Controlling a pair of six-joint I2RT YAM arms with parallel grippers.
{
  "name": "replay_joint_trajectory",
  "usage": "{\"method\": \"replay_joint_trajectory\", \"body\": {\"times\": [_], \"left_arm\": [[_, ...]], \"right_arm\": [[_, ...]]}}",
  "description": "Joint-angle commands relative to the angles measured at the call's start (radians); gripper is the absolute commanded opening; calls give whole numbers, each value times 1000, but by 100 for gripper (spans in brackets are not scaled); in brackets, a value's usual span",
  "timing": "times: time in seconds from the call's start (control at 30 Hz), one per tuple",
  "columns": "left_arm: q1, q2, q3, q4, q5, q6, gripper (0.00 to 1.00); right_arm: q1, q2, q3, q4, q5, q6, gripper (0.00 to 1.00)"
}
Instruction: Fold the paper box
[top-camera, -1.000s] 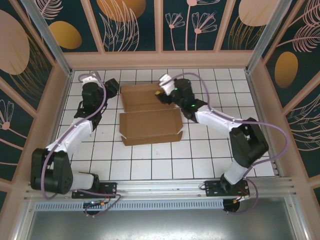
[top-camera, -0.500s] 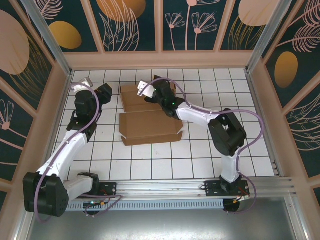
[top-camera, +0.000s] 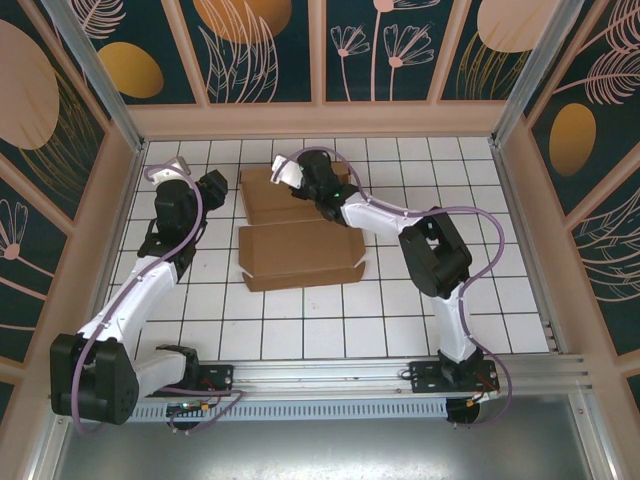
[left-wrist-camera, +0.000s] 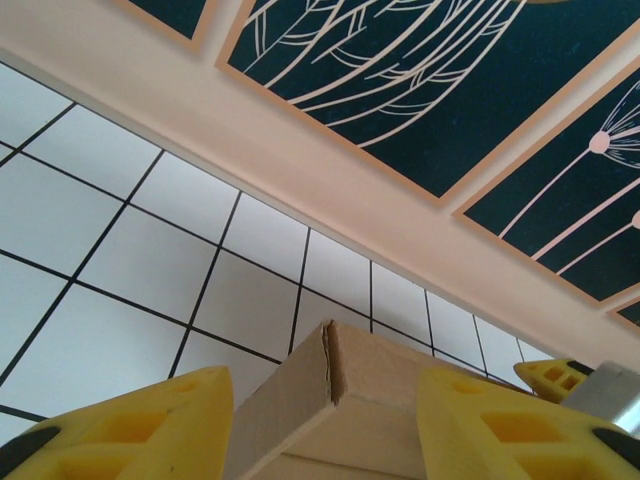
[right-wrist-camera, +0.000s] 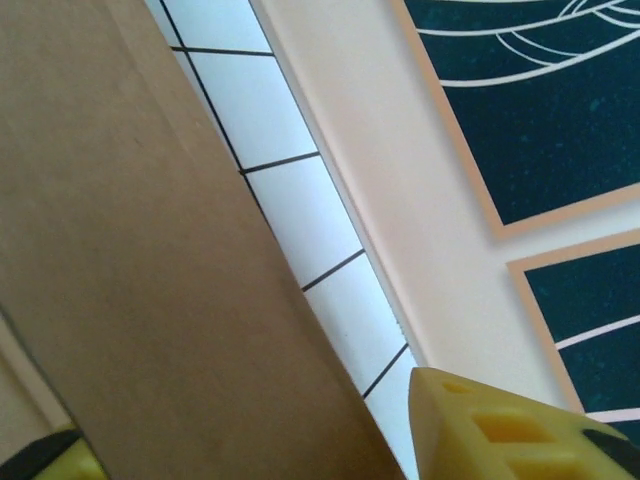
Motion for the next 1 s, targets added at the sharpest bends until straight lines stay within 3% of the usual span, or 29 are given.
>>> {"method": "replay_joint_trajectory", "body": {"times": [0.0, 0.4, 0.73, 0.87, 0.97], "left_arm": [[6, 1, -8, 26, 14, -1, 51], [6, 20, -6, 51, 46, -8, 51], [6, 8, -6, 52, 43, -19, 51], [5, -4, -6, 51, 42, -29, 52], [5, -14, -2, 48, 37, -35, 52]], "right_arm": [[-53, 42, 56, -97, -57, 110, 41], [-246, 164, 200, -351, -344, 401, 34], [-315, 180, 192, -482, -412, 606, 37], [-318, 133, 121, -518, -439, 777, 42], [-315, 19, -88, -388, -453, 955, 41]]}}
